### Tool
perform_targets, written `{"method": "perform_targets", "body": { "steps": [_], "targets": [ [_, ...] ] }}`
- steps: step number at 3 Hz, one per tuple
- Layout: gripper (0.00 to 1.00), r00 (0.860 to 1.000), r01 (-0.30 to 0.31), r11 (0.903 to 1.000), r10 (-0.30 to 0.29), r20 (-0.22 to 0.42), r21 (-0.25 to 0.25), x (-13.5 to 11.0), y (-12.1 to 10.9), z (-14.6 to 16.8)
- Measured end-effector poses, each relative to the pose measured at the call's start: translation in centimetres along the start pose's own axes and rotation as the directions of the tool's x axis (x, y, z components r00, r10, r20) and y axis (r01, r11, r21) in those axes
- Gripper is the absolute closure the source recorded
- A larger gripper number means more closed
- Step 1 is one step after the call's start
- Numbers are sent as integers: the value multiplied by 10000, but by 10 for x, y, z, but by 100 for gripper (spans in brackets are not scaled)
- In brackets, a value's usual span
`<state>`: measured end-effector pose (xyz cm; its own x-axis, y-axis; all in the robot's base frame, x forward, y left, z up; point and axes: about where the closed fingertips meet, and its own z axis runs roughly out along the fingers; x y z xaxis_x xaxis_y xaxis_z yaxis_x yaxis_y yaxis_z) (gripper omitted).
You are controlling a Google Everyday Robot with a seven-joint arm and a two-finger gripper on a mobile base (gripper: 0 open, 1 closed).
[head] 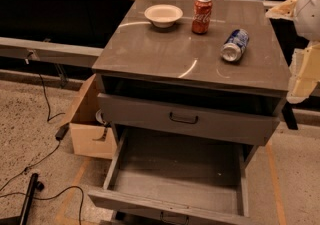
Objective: Place pepsi can into middle drawer
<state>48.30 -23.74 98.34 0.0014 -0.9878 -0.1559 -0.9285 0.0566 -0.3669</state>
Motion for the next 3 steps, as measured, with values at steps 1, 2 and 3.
{"method": "perform_targets", "body": {
  "steps": [1, 2, 3],
  "targets": [
    [0, 9906, 1303, 9911, -1290, -453, 268, 16, -28, 12],
    [0, 9863, 1570, 9872, -1554, -549, 270, 18, -29, 12],
    [0, 9844, 1659, 9856, -1636, -652, 317, 19, -29, 14]
  ]
}}
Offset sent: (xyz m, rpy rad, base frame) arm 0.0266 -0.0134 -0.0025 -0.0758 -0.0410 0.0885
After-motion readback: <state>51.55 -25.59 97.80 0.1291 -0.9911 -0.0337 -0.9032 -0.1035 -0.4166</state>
